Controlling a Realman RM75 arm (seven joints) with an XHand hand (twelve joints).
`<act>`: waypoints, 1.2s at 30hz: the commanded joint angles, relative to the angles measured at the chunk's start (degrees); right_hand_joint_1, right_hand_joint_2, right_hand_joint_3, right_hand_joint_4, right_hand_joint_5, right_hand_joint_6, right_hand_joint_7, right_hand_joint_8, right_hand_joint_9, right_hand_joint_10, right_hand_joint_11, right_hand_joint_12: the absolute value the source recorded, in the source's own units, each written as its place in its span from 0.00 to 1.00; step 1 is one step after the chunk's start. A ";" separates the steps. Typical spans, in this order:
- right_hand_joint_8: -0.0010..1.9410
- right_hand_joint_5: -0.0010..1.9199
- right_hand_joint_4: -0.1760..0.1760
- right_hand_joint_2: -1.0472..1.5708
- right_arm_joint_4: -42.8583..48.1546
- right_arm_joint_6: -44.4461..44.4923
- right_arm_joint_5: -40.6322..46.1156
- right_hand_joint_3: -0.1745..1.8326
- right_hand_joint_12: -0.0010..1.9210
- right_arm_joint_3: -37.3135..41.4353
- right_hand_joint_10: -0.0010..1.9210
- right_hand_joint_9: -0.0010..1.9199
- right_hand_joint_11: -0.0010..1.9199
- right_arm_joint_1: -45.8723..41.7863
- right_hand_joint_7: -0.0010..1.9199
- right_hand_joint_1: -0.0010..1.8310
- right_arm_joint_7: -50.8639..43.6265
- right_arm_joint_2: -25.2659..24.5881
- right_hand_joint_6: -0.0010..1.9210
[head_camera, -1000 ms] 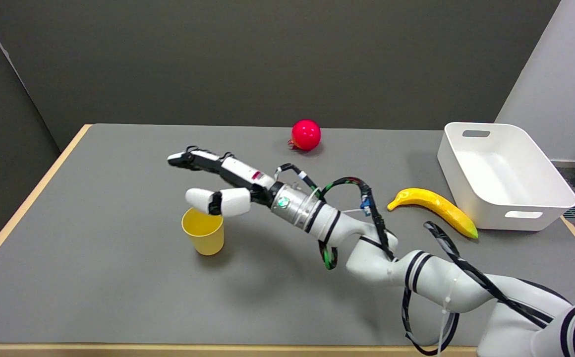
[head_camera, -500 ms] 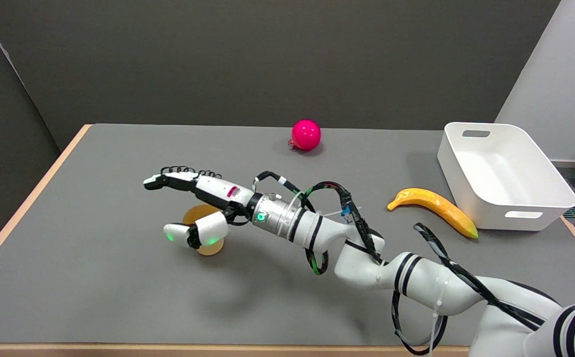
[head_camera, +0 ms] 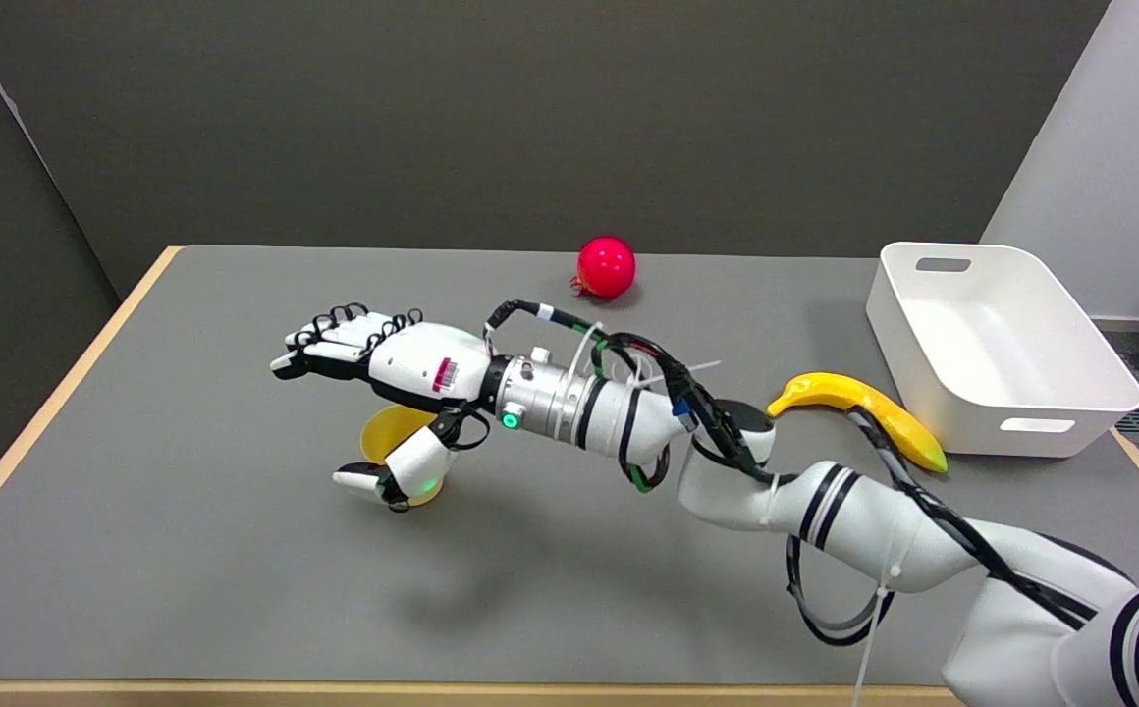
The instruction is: Pick up the yellow cup.
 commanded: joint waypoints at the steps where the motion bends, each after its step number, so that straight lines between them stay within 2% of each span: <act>1: 0.12 0.06 0.50 0.62 3.27 -4.99 -23.71 0.55 0.28 -3.66 0.13 0.00 0.00 4.39 0.03 0.30 4.02 2.58 0.21; 25: 0.13 0.06 0.51 0.62 -3.31 -5.71 -25.34 0.55 0.28 -8.24 0.13 0.00 0.00 6.05 0.03 0.30 5.54 0.42 0.21; 28: 0.13 0.06 0.51 0.62 -3.52 -5.71 -25.34 0.54 0.32 -8.31 0.15 0.00 0.00 5.76 0.03 0.30 5.54 0.42 0.21; 30: 0.12 0.07 0.51 0.63 -3.64 -5.71 -25.34 0.51 0.36 -8.36 0.21 0.00 0.00 5.56 0.05 0.31 5.54 0.42 0.17; 34: 0.13 0.08 0.51 0.64 -3.68 -5.71 -25.34 0.53 0.45 -8.34 0.30 0.02 0.00 5.44 0.08 0.32 5.54 0.57 0.19; 36: 0.17 0.07 0.50 0.63 -3.68 -5.78 -25.34 0.57 0.50 -8.31 0.32 0.03 0.00 5.48 0.08 0.32 5.54 0.58 0.22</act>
